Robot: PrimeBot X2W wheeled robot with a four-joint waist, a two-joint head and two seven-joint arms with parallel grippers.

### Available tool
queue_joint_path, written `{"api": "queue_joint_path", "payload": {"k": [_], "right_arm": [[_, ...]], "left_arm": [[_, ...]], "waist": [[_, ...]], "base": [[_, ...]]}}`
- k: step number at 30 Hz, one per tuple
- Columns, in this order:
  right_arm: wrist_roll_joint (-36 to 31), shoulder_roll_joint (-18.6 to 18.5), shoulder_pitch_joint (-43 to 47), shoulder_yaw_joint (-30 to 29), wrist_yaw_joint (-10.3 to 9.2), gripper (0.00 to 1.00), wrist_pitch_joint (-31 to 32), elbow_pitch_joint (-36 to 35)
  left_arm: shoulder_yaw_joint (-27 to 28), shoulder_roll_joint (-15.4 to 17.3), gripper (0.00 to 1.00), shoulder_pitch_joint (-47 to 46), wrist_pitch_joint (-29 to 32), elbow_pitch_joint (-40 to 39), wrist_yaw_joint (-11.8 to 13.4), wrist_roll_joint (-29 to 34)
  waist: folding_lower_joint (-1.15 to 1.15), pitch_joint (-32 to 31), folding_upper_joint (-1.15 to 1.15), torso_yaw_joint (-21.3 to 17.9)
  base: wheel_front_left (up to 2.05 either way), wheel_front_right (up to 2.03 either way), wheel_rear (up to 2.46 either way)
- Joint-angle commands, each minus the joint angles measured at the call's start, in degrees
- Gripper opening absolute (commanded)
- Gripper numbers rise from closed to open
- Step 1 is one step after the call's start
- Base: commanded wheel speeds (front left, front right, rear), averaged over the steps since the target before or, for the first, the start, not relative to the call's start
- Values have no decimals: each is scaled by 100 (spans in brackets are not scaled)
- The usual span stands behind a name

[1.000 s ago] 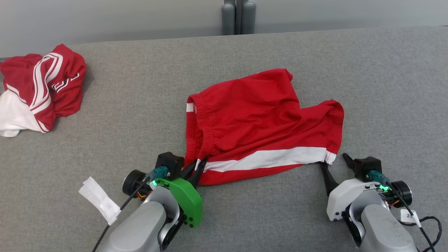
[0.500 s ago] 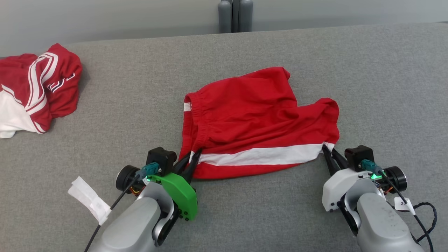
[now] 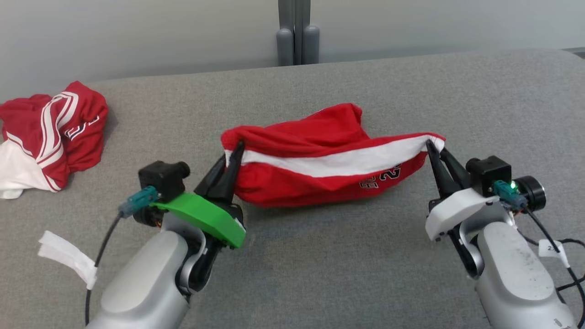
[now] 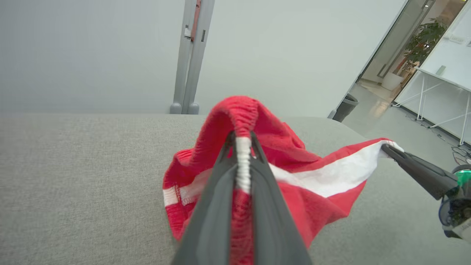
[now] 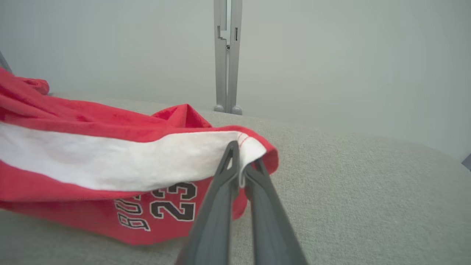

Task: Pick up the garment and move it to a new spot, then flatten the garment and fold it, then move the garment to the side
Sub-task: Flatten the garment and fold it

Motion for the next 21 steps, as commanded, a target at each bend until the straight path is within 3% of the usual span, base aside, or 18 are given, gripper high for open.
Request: {"api": "queue_joint_path", "payload": {"k": [1, 12, 16, 21], "right_arm": [[99, -151, 29, 64, -4, 0, 85, -235], [988, -987, -62, 144, -4, 0, 1399, -3251], [1103, -1051, -125, -44, -4, 0, 1899, -4241], [1326, -888, -217, -232, -4, 0, 2506, -4929]], "left_arm": [[119, 100, 0, -17, -43, -200, -39, -81], [747, 975, 0, -641, 462, -2457, 362, -43], [881, 1190, 0, -979, 899, -3163, 490, -145], [926, 1372, 0, -1353, 1349, -3536, 603, -136]], "waist": [[0, -187, 0, -76], [0, -791, 0, -232], [0, -874, 0, -304], [0, -848, 0, -373]], "base": [[0, 0, 0], [0, 0, 0], [0, 0, 0], [0, 0, 0]]}}
